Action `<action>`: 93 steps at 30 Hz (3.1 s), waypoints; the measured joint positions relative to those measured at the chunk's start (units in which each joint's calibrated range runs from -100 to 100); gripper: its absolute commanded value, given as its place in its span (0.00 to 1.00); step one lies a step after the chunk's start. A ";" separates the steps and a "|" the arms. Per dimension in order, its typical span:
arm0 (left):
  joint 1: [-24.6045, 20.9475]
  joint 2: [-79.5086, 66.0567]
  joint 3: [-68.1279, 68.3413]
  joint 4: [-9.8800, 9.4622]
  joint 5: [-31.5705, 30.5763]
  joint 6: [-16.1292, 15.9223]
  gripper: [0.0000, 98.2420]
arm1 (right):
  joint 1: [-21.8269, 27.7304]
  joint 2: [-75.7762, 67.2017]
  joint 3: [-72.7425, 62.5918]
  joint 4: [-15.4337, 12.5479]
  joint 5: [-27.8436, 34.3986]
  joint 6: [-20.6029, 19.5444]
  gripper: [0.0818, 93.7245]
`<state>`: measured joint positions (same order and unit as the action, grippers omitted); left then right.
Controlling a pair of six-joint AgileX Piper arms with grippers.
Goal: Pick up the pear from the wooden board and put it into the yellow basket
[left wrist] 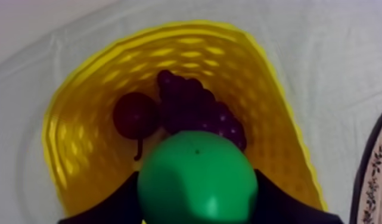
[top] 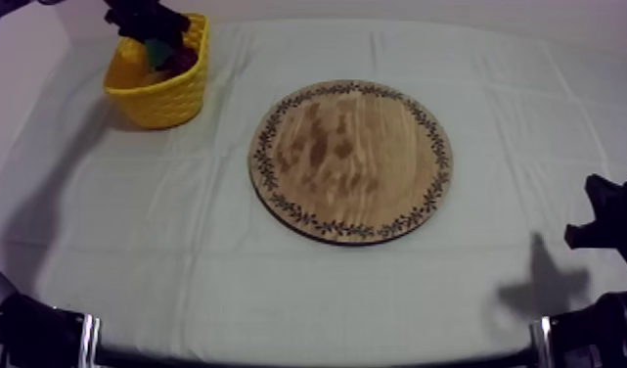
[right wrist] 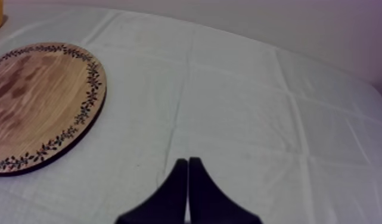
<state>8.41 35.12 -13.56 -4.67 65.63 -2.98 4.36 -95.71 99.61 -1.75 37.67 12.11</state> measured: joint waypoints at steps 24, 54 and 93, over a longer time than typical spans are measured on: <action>-0.05 -0.64 -2.59 -1.77 1.45 2.98 0.92 | 0.00 0.00 0.00 0.00 0.00 0.00 0.00; -5.07 -63.27 41.10 -5.20 -27.89 7.16 0.00 | 0.00 0.00 0.00 0.00 0.02 -0.03 0.00; -5.84 -134.77 113.42 0.58 -37.18 2.98 0.00 | 0.00 0.00 0.00 0.00 0.02 -0.03 0.00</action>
<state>2.57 -99.65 99.86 -4.08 28.45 0.00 4.36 -95.71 99.61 -1.75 37.69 12.08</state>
